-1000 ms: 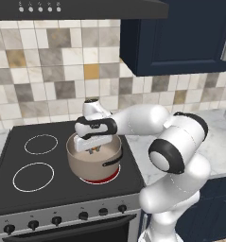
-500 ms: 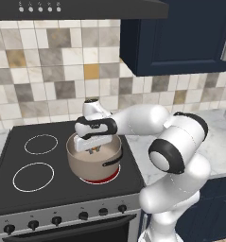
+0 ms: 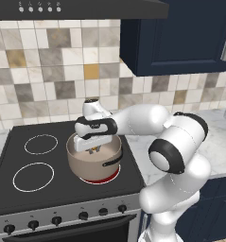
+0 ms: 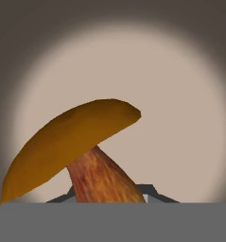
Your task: Turn on the burner for the pot on the stove. Wait thirty seconds for the pot to heat up. Then add the mushroom to the pot.
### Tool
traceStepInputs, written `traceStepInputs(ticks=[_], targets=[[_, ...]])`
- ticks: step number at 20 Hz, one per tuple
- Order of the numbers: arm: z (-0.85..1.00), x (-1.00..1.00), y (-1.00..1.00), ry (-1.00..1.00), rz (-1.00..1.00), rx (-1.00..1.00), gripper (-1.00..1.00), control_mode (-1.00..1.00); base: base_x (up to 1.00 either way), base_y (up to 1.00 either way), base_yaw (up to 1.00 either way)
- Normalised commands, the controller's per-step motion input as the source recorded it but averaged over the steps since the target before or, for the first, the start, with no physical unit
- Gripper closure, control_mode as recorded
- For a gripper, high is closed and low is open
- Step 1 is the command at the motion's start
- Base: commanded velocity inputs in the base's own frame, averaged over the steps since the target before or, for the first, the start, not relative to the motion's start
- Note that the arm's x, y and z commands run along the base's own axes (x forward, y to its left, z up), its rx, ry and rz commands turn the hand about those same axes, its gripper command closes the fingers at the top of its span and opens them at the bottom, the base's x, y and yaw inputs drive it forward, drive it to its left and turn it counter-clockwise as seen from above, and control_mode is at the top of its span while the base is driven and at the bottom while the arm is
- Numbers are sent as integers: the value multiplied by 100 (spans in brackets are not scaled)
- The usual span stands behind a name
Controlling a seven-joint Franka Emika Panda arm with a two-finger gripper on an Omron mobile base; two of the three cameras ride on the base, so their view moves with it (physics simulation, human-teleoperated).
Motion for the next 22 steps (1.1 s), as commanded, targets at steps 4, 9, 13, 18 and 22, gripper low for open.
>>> traceStepInputs(ticks=[4,9,13,18,22], targets=[[0,0,0,0,0,0,100,-100,0,0,0],[0,0,0,0,0,0,100,-100,0,0,0],[0,0,0,0,0,0,100,-100,0,0,0],[0,0,0,0,0,0,100,-100,0,0,0],[0,0,0,0,0,0,100,-100,0,0,0]])
